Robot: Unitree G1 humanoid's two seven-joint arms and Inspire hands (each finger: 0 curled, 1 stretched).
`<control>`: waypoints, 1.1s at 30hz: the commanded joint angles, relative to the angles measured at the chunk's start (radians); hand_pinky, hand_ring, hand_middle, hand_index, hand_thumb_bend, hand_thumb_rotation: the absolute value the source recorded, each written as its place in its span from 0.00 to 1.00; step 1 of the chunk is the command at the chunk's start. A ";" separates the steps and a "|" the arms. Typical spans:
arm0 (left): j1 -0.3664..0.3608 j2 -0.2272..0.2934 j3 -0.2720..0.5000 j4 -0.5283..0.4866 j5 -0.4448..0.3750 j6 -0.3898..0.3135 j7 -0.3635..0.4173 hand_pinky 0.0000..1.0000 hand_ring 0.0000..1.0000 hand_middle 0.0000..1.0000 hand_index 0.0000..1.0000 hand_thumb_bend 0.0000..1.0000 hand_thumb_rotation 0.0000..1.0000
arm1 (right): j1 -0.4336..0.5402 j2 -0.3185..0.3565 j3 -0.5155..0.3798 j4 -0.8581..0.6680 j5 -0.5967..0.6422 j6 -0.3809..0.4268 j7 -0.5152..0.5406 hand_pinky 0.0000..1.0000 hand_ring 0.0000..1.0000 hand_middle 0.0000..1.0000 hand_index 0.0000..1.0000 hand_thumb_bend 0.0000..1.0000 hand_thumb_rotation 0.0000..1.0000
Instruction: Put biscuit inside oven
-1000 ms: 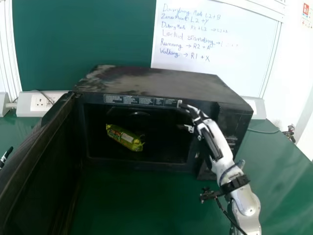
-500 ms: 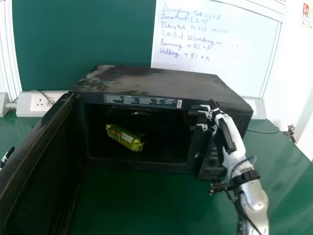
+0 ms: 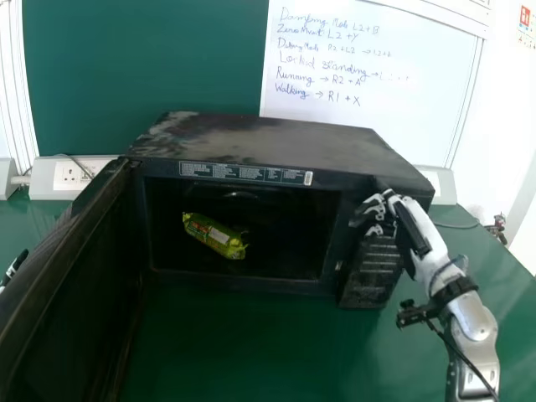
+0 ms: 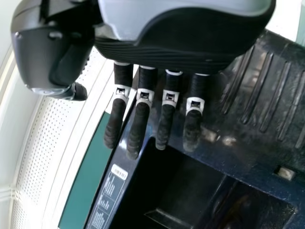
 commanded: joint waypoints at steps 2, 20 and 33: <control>-0.005 0.017 -0.002 -0.022 0.000 0.008 -0.011 0.79 0.88 0.92 0.95 0.81 0.73 | -0.013 -0.034 -0.030 0.039 0.040 -0.005 0.048 0.21 0.27 0.35 0.38 0.49 0.81; 0.029 0.016 -0.083 -0.116 0.086 0.035 -0.005 0.78 0.86 0.88 0.88 0.82 0.71 | 0.002 -0.087 -0.098 -0.103 0.049 0.343 -0.072 0.19 0.22 0.28 0.30 0.54 0.76; 0.067 -0.006 -0.167 -0.221 0.065 0.082 0.007 0.80 0.87 0.89 0.90 0.84 0.63 | -0.002 -0.068 -0.109 -0.126 0.038 0.420 -0.173 0.18 0.21 0.26 0.29 0.57 0.73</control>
